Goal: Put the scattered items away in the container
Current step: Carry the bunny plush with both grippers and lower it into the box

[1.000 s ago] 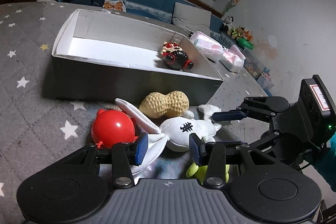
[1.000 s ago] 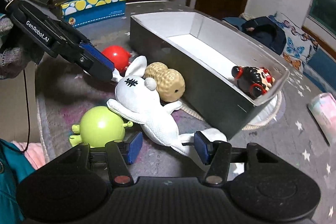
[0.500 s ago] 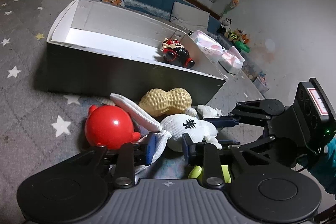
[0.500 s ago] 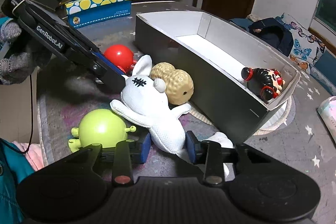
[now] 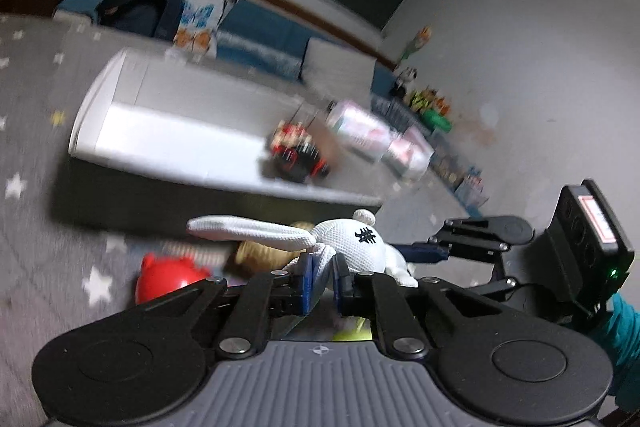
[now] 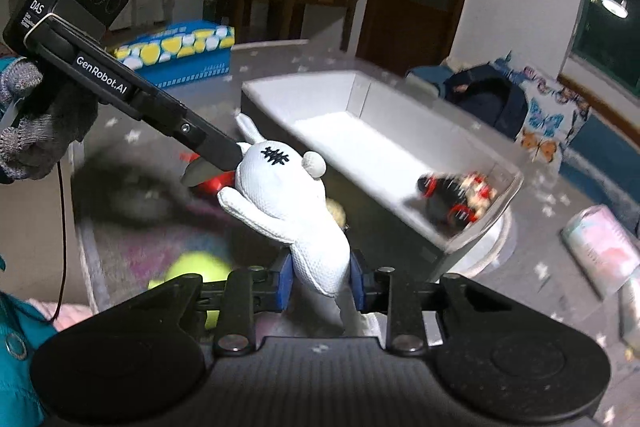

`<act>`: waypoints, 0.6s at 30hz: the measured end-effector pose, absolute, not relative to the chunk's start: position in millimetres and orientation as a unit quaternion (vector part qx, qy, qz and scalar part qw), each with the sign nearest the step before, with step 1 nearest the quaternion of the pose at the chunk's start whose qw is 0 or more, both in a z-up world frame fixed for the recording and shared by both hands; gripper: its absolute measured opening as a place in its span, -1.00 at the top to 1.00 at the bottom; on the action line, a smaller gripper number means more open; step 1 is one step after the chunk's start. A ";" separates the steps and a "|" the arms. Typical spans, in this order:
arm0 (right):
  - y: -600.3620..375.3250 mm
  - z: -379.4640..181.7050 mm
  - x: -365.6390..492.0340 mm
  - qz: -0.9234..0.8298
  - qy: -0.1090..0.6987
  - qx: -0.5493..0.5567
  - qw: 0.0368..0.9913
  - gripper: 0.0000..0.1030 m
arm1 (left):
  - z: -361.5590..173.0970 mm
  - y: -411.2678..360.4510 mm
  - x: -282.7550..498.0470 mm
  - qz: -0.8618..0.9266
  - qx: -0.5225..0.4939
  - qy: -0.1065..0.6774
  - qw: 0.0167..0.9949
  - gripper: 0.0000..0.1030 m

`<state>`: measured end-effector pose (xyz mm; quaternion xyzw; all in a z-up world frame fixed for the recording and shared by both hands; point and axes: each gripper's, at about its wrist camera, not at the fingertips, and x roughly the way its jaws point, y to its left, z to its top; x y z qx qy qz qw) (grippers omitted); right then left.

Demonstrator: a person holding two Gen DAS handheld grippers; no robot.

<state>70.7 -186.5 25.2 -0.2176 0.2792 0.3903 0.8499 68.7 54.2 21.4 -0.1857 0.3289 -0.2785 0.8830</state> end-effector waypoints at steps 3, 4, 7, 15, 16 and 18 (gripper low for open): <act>-185.2 38.2 77.0 0.381 0.265 -0.222 0.858 0.46 | 32.7 54.2 76.9 -0.280 -0.188 0.313 0.888 0.78; -184.4 42.3 80.6 0.378 0.260 -0.225 0.860 0.46 | 35.8 54.6 79.6 -0.281 -0.189 0.309 0.889 0.78; -179.5 51.7 91.3 0.373 0.248 -0.238 0.862 0.46 | 44.8 55.2 91.4 -0.278 -0.188 0.295 0.895 0.78; -152.4 67.4 143.7 0.355 0.230 -0.281 0.861 0.46 | 51.3 68.8 149.7 -0.245 -0.209 0.290 0.901 0.78; -147.1 66.3 153.1 0.353 0.229 -0.289 0.860 0.46 | 50.5 69.7 156.9 -0.241 -0.210 0.293 0.901 0.78; -139.9 64.3 168.6 0.352 0.235 -0.291 0.858 0.46 | 47.4 72.3 170.4 -0.232 -0.210 0.300 0.901 0.78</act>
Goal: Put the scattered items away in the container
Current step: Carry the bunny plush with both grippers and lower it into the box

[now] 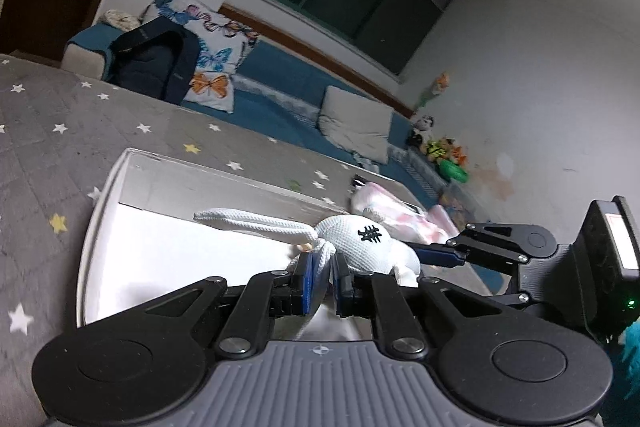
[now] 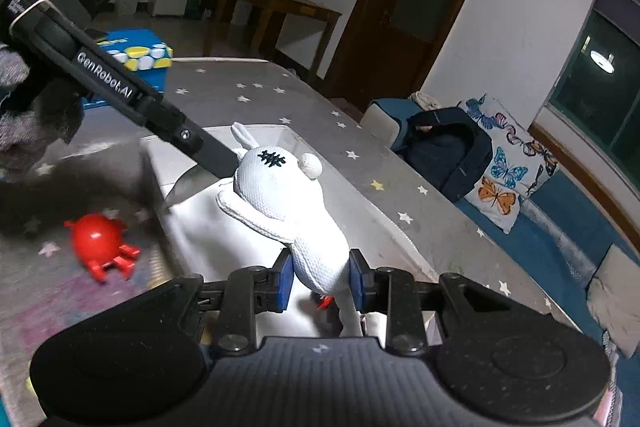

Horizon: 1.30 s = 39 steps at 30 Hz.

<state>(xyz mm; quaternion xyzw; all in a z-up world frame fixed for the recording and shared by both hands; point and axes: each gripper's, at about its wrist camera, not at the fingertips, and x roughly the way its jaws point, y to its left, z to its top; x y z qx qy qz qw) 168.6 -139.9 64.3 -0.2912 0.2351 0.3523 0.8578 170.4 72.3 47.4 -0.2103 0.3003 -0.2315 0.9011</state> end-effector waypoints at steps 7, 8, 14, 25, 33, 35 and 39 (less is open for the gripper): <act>-116.1 40.8 211.7 0.355 0.259 -0.307 0.844 0.46 | 29.5 80.8 212.9 -0.194 -0.212 0.333 0.898 0.78; -113.4 37.4 217.1 0.356 0.265 -0.307 0.842 0.46 | 27.0 81.2 216.8 -0.190 -0.211 0.336 0.898 0.78; -104.2 20.7 246.7 0.361 0.293 -0.297 0.834 0.43 | 14.4 82.5 234.8 -0.154 -0.205 0.358 0.898 0.78; -107.3 10.4 261.7 0.347 0.321 -0.270 0.839 0.27 | 9.3 81.0 235.2 -0.123 -0.189 0.367 0.902 0.66; -119.3 17.9 251.3 0.343 0.316 -0.256 0.847 -0.10 | 19.5 84.0 223.8 -0.118 -0.186 0.360 0.907 0.59; -124.3 21.0 245.3 0.341 0.311 -0.253 0.850 -0.10 | 23.6 84.1 218.6 -0.118 -0.183 0.355 0.909 0.59; -135.0 28.5 230.3 0.338 0.300 -0.241 0.859 -0.10 | 32.0 82.2 205.7 -0.120 -0.184 0.345 0.913 0.58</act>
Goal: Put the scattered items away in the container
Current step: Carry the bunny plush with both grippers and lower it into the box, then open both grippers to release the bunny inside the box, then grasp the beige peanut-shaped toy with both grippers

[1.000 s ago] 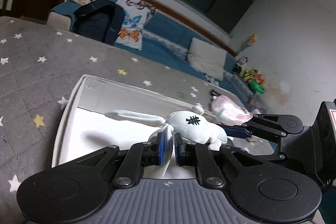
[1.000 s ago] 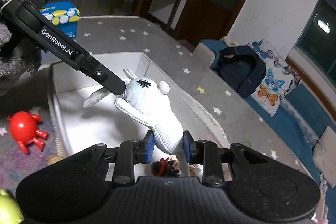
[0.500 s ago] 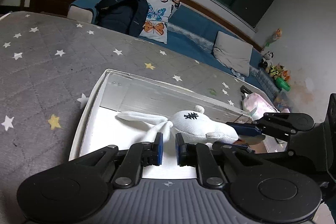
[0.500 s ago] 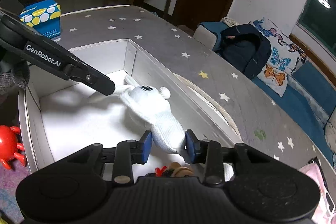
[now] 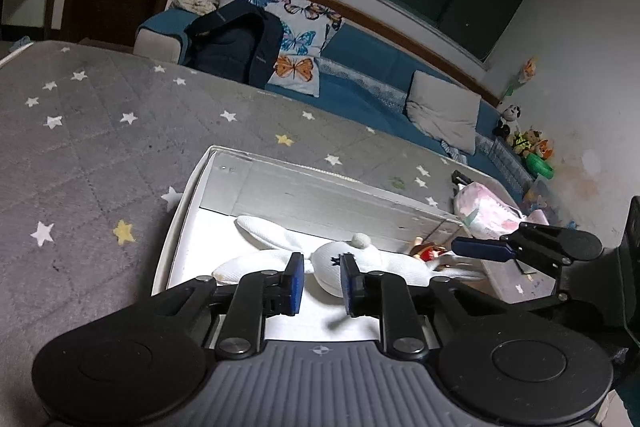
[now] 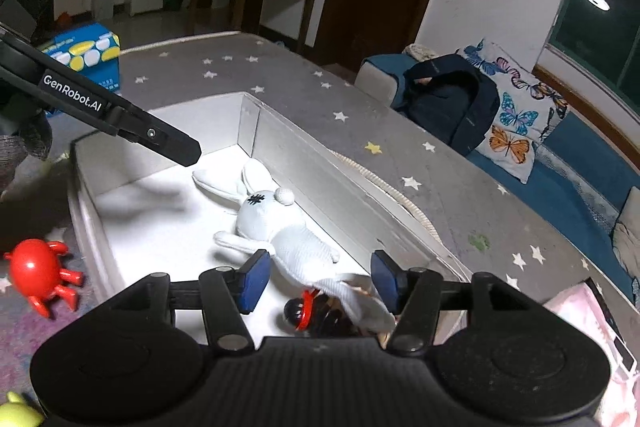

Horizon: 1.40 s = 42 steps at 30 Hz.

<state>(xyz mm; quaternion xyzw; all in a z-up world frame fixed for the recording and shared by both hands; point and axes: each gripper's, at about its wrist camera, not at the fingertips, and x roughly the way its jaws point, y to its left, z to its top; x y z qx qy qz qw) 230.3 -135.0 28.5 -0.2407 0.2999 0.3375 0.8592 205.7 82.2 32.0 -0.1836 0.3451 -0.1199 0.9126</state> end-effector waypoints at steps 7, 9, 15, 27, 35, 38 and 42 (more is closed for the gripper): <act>-152.0 47.5 195.8 0.330 0.266 -0.215 0.880 -0.10 | 42.0 75.0 176.6 -0.135 -0.183 0.333 0.915 0.57; -156.9 54.5 181.1 0.332 0.254 -0.206 0.885 -0.10 | 44.9 72.9 166.8 -0.142 -0.184 0.329 0.915 0.57; -176.1 63.3 138.8 0.347 0.233 -0.159 0.894 -0.10 | 49.1 64.3 136.1 -0.161 -0.185 0.321 0.915 0.52; -175.3 14.4 96.1 0.368 0.296 -0.126 0.872 -0.08 | 23.8 47.6 105.4 -0.197 -0.206 0.351 0.892 0.46; -171.7 -9.4 104.6 0.360 0.328 -0.078 0.870 0.01 | 2.0 50.0 111.6 -0.206 -0.236 0.379 0.871 0.41; -168.5 -13.6 106.0 0.359 0.331 -0.075 0.869 0.03 | -4.5 53.1 115.5 -0.201 -0.248 0.386 0.866 0.41; -166.0 -18.7 109.9 0.357 0.338 -0.069 0.868 0.07 | -8.1 56.3 119.3 -0.204 -0.260 0.387 0.861 0.41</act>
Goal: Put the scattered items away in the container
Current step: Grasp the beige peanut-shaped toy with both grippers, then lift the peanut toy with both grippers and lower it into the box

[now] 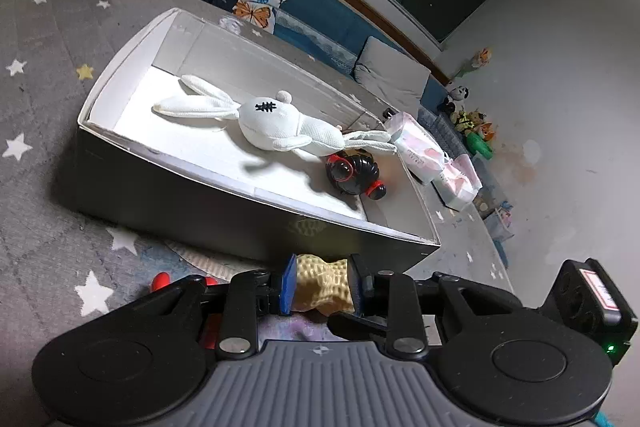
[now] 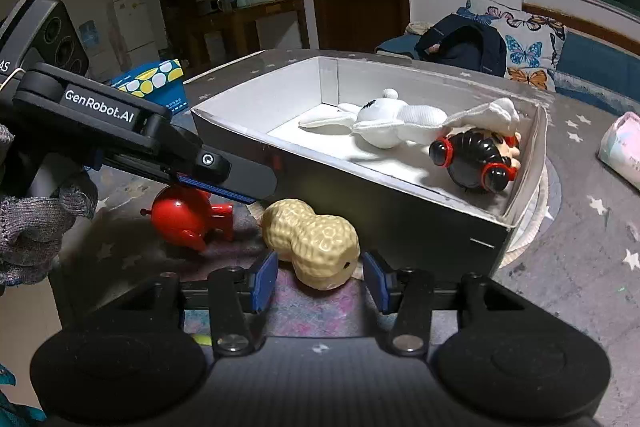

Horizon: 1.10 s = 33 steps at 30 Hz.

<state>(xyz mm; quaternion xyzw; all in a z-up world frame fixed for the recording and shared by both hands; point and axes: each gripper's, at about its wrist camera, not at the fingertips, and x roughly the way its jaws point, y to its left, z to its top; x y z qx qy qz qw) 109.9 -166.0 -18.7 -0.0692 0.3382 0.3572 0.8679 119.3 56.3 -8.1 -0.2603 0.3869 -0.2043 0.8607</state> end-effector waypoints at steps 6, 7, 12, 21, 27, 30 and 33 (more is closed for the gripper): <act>-164.7 -22.4 112.8 0.355 0.343 -0.061 0.867 0.18 | -9.5 55.9 123.6 -0.207 -0.266 0.387 0.858 0.41; -165.0 -23.0 112.9 0.355 0.344 -0.060 0.867 0.19 | -9.9 54.7 124.5 -0.206 -0.263 0.387 0.859 0.41; -166.1 -22.9 114.0 0.353 0.345 -0.053 0.868 0.22 | -13.1 48.8 131.5 -0.199 -0.250 0.403 0.858 0.37; -167.8 -23.3 114.0 0.353 0.345 -0.042 0.869 0.23 | -19.1 49.8 135.5 -0.191 -0.257 0.411 0.854 0.31; -169.0 -23.4 110.8 0.350 0.342 -0.039 0.871 0.23 | -21.6 46.5 135.4 -0.183 -0.253 0.418 0.853 0.29; -169.9 -21.8 107.7 0.349 0.342 -0.037 0.871 0.23 | -21.3 44.9 132.6 -0.184 -0.252 0.419 0.853 0.29; -172.6 -17.1 102.4 0.349 0.339 -0.036 0.873 0.23 | -17.7 43.9 127.2 -0.186 -0.257 0.415 0.853 0.29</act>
